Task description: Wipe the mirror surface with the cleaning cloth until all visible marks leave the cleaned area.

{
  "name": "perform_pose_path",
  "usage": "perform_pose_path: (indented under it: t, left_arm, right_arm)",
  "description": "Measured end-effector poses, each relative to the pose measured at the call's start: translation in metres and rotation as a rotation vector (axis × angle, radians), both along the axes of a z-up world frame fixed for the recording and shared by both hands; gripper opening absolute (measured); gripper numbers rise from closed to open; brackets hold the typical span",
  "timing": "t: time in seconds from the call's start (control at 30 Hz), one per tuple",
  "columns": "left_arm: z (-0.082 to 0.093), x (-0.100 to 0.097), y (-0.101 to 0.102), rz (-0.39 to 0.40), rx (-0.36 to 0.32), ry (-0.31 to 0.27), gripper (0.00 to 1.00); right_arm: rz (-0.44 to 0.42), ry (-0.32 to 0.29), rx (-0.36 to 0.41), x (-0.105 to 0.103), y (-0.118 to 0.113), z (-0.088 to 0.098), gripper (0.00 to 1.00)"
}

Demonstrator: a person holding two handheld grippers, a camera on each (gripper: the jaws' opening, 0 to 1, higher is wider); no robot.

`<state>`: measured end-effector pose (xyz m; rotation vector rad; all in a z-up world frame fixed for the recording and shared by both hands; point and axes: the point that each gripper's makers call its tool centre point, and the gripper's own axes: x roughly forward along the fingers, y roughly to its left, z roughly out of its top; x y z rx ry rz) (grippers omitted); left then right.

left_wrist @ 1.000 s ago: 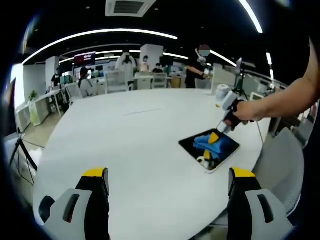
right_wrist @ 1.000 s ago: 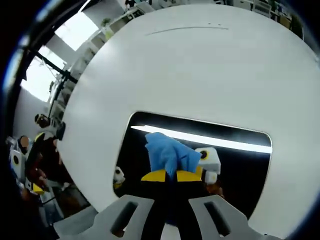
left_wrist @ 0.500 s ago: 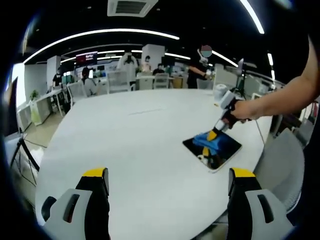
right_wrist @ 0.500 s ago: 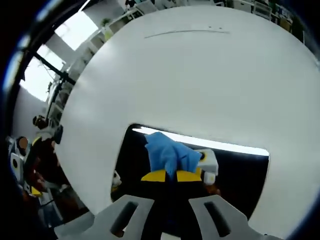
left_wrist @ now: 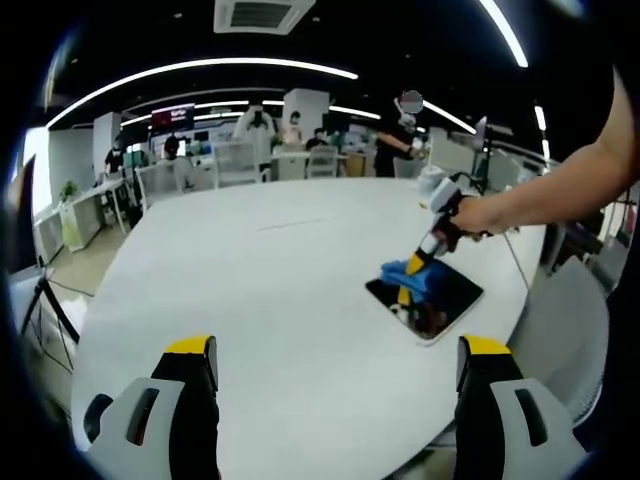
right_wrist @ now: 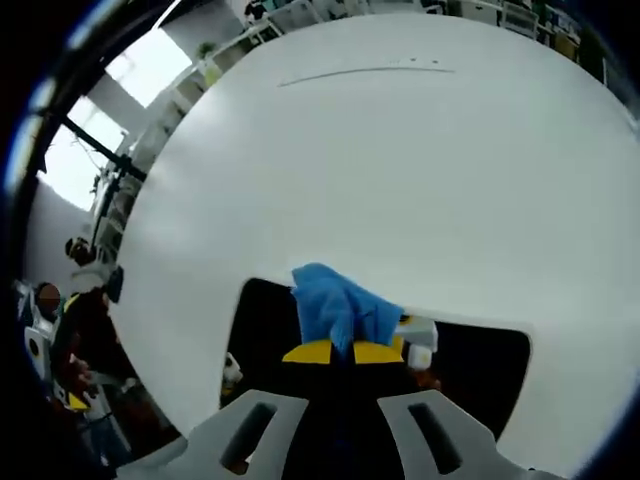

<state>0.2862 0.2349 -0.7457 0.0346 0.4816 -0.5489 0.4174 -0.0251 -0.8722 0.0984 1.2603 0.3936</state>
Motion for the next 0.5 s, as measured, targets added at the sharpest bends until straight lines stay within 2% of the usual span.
perform_pose_path:
  t: [0.5]
  left_arm:
    - [0.0009,0.0040,-0.0055,0.017,-0.006,-0.010,1.00]
  right_arm:
    - [0.019,-0.005,0.014,-0.0055,0.0005,0.0032,0.00]
